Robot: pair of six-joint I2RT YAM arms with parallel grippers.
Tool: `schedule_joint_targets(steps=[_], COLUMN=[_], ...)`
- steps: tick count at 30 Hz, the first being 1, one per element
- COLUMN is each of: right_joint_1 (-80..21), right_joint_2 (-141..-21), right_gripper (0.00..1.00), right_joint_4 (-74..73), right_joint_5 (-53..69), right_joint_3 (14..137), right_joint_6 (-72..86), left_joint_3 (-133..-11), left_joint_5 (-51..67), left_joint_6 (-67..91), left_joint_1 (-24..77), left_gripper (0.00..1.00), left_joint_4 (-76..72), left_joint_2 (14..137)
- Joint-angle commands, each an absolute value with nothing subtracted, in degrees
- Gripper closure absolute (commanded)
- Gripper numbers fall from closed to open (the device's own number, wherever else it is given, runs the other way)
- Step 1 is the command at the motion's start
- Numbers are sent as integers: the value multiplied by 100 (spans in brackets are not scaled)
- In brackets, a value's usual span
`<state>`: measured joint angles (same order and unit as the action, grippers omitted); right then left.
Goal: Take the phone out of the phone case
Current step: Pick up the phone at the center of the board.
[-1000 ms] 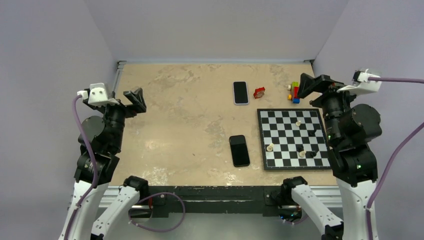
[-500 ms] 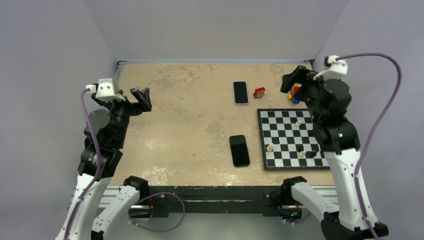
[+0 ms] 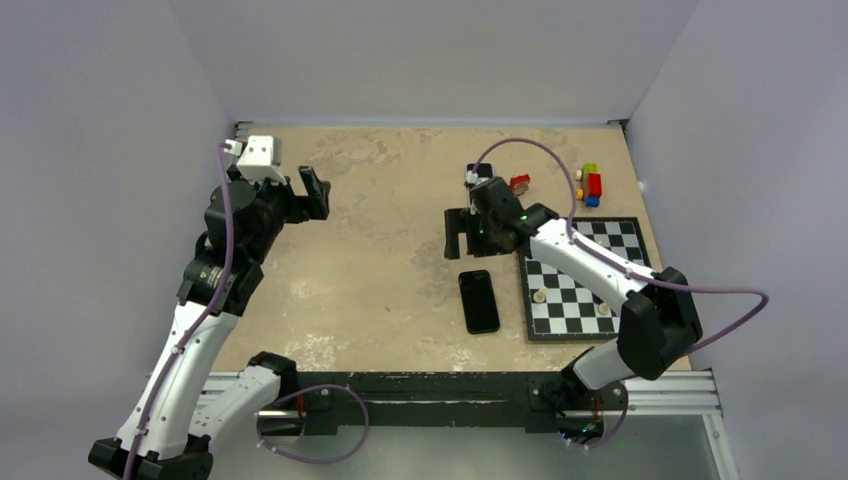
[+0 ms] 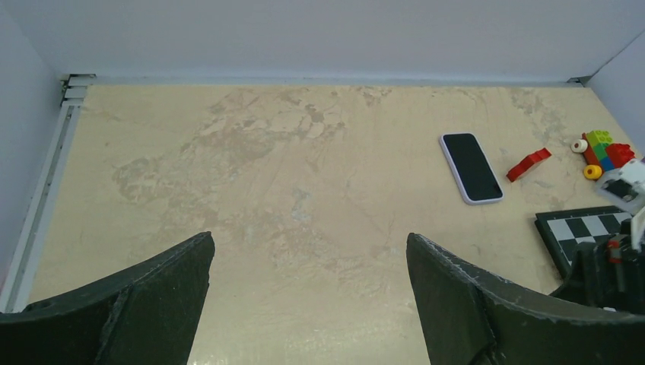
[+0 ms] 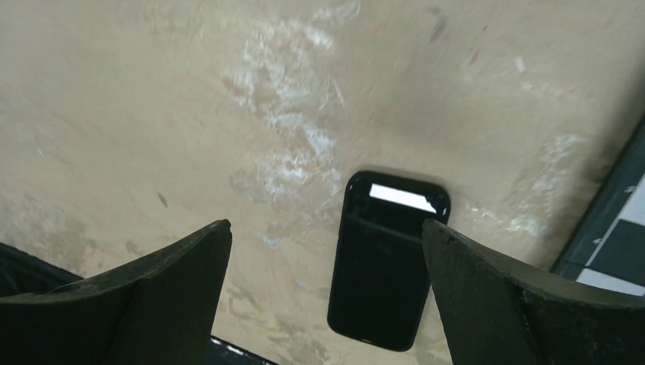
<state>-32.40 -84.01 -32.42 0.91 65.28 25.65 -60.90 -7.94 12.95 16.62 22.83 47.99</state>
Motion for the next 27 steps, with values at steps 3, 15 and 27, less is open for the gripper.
schedule_joint_targets(steps=[3,15,27], right_joint_1=[-3735,-3843,-4349], right_joint_2=[-8635,-9100,-9744], right_gripper=[2,2,13], right_joint_4=[-2879,-2693,-2736], right_joint_5=[-348,-774,-1298], right_joint_3=[5919,5217,5202], right_joint_6=[2996,3345,3824], left_joint_3=[-6381,-6381,-6398], left_joint_5=[-469,-229,-114], left_joint_6=[1447,1606,1685], left_joint_1=[1644,1652,1652], left_gripper=[0,0,0], left_joint_4=[2268,2258,2263], left_joint_2=[4750,4838,4985])
